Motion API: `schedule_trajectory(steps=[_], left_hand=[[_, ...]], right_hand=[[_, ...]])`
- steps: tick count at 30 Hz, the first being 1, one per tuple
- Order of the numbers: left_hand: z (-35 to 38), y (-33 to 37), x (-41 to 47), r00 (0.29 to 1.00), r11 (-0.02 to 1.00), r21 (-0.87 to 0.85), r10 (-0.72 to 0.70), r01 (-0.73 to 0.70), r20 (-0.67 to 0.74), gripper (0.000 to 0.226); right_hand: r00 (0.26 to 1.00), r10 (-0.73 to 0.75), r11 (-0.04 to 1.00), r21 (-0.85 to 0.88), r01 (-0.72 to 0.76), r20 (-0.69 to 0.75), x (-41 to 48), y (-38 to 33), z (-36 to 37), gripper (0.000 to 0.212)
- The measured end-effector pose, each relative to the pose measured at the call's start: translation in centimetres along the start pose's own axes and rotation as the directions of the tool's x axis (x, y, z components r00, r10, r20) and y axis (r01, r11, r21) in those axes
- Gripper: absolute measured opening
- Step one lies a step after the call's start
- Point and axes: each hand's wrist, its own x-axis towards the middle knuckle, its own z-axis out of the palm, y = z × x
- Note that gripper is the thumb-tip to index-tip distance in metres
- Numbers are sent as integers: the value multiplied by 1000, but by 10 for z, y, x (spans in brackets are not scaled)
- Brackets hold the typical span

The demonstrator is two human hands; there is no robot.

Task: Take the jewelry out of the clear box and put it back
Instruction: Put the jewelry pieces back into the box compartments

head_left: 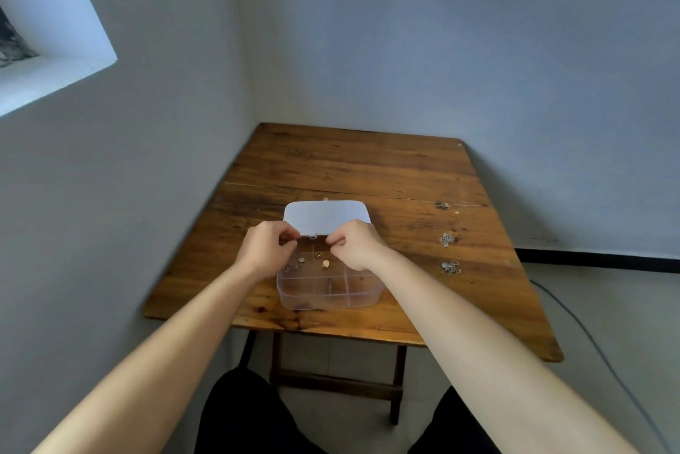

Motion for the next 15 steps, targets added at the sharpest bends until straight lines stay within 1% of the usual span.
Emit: schedule_trajectory(steps=[4,6,8,10,12,15], left_hand=[[-11,11,1,997,999,5,50,-50,-63,19],[-12,22,0,992,997,-8,71,-73,-104,16],[-5,36,-3,989,995,-21,96,-99,-117,15],[8,51,-6,987,991,-30,124,-128,-101,15],[25,67,-9,986,986,-41,157,-159,-57,17],[52,93,-11,977,975,-74,210,-209,17,19]], right_hand=[[992,-25,997,70,34,-121,-10,6,-30,29],[981,-37,993,105,57,-188,-19,17,-44,29],[967,-21,991,126,54,-254,-30,34,-56,28],[948,29,988,154,21,-316,-43,59,-66,26],[921,102,983,182,-35,-376,-55,89,-73,26],[872,206,975,164,-147,-444,-74,134,-81,29]])
